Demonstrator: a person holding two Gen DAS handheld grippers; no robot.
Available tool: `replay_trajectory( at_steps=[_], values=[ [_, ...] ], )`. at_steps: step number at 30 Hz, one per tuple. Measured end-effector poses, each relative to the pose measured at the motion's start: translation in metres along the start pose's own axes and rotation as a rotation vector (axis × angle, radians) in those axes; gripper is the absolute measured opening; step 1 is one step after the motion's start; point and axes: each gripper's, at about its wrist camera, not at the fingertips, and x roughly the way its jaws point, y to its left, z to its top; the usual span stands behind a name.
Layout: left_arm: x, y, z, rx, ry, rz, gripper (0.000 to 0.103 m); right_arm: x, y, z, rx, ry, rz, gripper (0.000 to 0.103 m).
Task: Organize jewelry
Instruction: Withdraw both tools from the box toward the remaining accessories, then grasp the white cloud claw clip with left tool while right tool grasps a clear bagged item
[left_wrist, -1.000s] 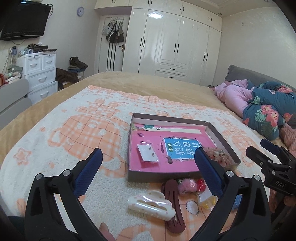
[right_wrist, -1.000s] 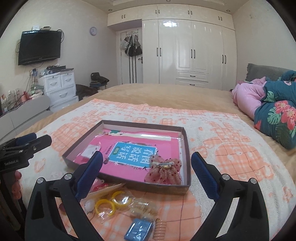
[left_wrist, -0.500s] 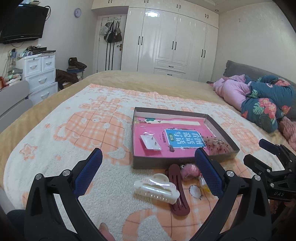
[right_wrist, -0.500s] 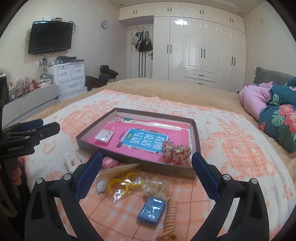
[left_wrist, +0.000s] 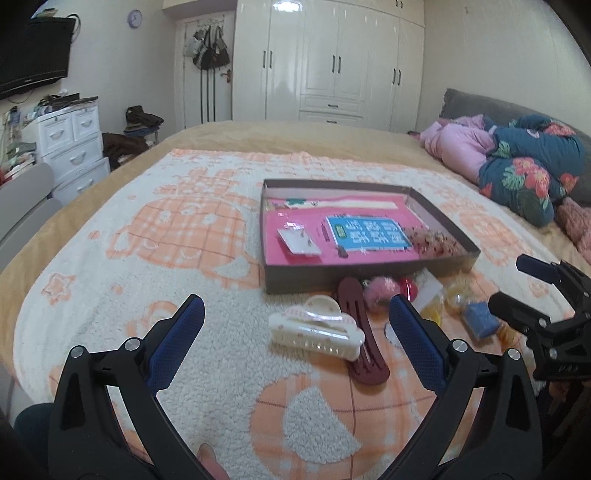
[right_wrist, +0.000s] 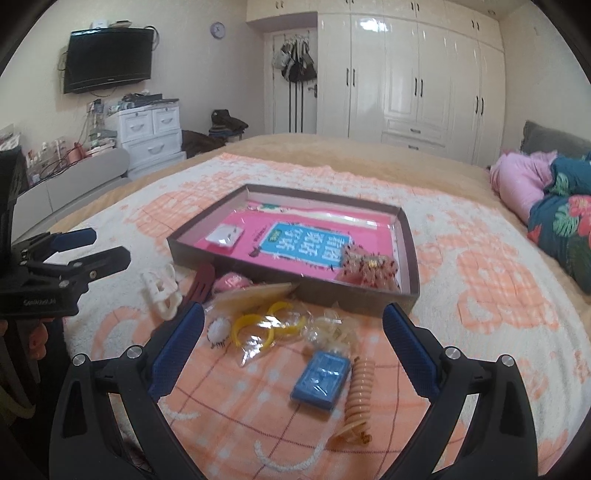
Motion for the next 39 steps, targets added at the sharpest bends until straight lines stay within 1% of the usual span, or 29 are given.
replay_trajectory(
  at_steps=[2, 6, 10, 14, 18, 24, 30, 32, 33, 34, 35, 39],
  values=[
    [0.004, -0.003, -0.002, 0.014, 0.018, -0.011, 0.091, 0.002, -0.003, -0.002, 0.013, 0.016, -0.004, 0.095],
    [0.012, -0.01, -0.008, 0.054, 0.037, 0.008, 0.091, 0.009, -0.007, -0.005, 0.022, 0.051, -0.025, 0.095],
    [0.02, -0.015, -0.011, 0.08, 0.057, 0.004, 0.091, 0.019, -0.013, -0.009, 0.034, 0.089, -0.042, 0.095],
    [0.033, -0.018, -0.015, 0.095, 0.094, -0.001, 0.091, 0.032, -0.025, -0.01, 0.069, 0.13, -0.061, 0.094],
    [0.044, -0.017, -0.015, 0.085, 0.114, -0.001, 0.091, 0.045, -0.033, -0.01, 0.075, 0.168, -0.09, 0.094],
    [0.056, -0.01, -0.015, 0.044, 0.147, -0.017, 0.091, 0.066, -0.038, -0.006, 0.035, 0.22, -0.102, 0.093],
    [0.067, -0.003, -0.017, 0.0, 0.184, -0.019, 0.091, 0.08, -0.042, -0.006, 0.023, 0.262, -0.089, 0.078],
    [0.07, 0.0, -0.017, -0.018, 0.193, -0.017, 0.091, 0.081, -0.04, -0.004, 0.017, 0.258, -0.077, 0.066],
    [0.071, 0.001, -0.017, -0.026, 0.196, -0.018, 0.091, 0.081, -0.039, -0.004, 0.008, 0.254, -0.076, 0.061],
    [0.073, 0.002, -0.017, -0.031, 0.2, -0.019, 0.091, 0.081, -0.036, -0.004, -0.008, 0.252, -0.068, 0.051],
    [0.074, 0.003, -0.017, -0.036, 0.202, -0.017, 0.091, 0.082, -0.034, -0.003, -0.016, 0.253, -0.059, 0.043],
    [0.077, 0.004, -0.017, -0.047, 0.205, -0.019, 0.091, 0.082, -0.031, -0.004, -0.034, 0.254, -0.054, 0.042]
  ],
)
